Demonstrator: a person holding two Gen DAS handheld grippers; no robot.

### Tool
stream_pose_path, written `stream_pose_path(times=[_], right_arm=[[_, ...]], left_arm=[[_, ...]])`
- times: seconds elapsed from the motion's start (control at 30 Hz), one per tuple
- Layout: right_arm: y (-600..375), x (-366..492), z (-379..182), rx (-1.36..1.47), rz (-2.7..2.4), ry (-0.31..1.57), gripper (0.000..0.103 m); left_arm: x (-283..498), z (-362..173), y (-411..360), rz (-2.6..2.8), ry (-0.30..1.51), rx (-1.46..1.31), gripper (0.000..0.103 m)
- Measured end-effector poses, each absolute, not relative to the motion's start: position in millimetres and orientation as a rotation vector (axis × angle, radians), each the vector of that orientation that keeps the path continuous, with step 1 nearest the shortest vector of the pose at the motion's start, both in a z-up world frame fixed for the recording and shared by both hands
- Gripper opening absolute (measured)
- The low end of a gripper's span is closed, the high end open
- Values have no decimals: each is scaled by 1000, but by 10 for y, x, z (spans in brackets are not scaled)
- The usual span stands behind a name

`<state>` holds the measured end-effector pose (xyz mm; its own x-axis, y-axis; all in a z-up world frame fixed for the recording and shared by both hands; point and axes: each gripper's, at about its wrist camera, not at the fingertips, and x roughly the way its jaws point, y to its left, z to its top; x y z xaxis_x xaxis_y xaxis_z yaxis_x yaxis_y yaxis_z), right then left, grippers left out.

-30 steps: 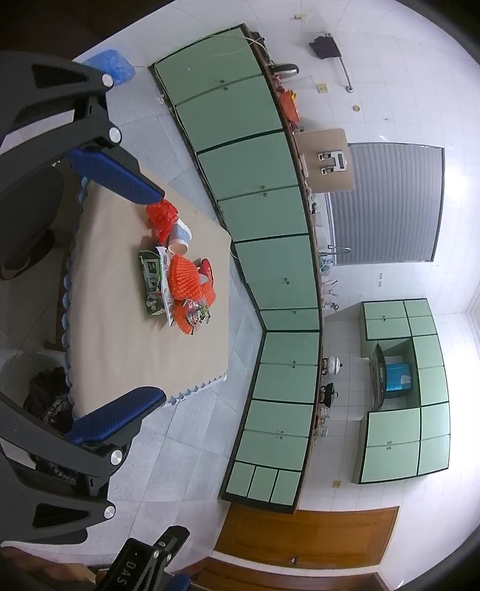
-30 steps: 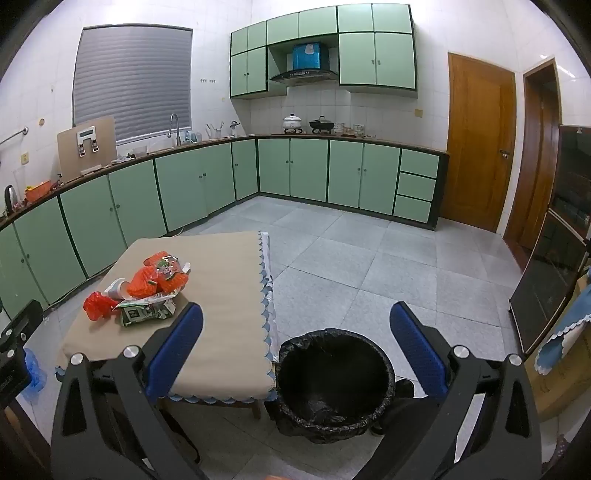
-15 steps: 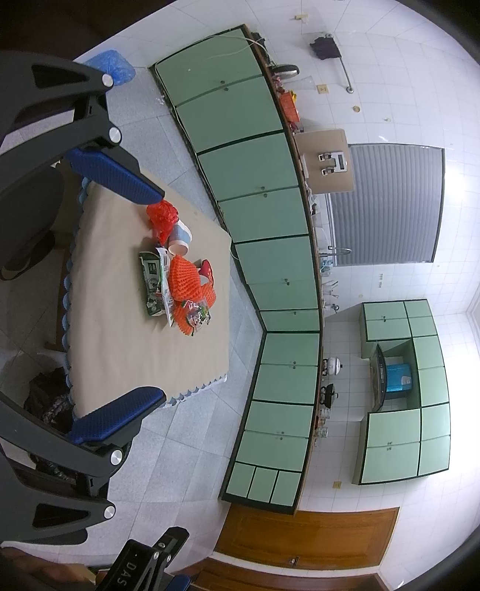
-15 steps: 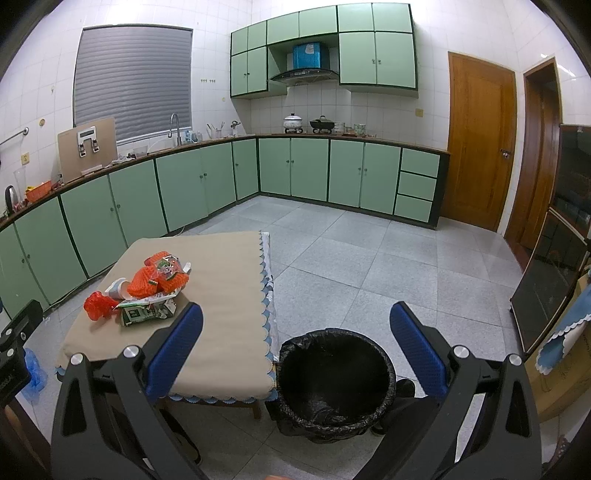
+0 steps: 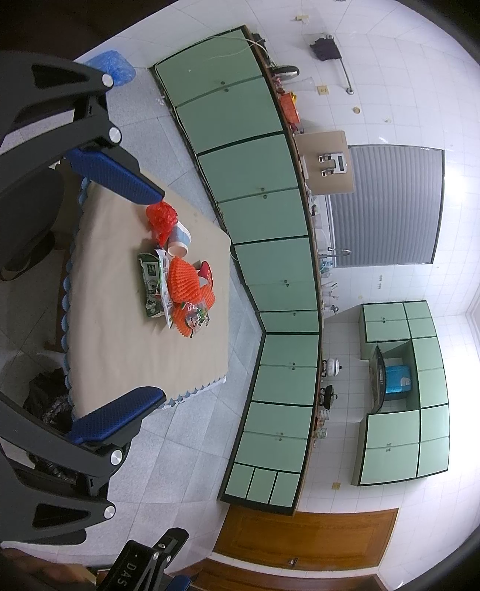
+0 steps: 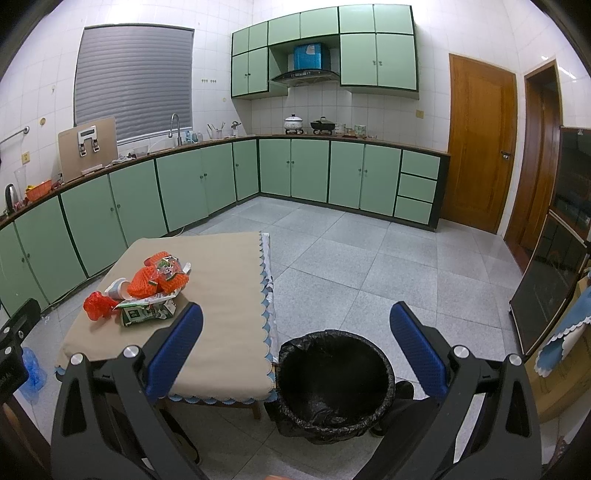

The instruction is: Collect trash

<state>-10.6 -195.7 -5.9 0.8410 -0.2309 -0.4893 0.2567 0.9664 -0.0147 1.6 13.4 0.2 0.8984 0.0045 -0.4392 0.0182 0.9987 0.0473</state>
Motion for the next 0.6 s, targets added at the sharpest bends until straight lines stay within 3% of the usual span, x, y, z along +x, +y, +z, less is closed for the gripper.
stream_pose_path(times=[0.6], right_arm=[[-1940,-113,-46,50,-258,508,98]], left_arm=[[-15,-6,132,0,451,47,97]])
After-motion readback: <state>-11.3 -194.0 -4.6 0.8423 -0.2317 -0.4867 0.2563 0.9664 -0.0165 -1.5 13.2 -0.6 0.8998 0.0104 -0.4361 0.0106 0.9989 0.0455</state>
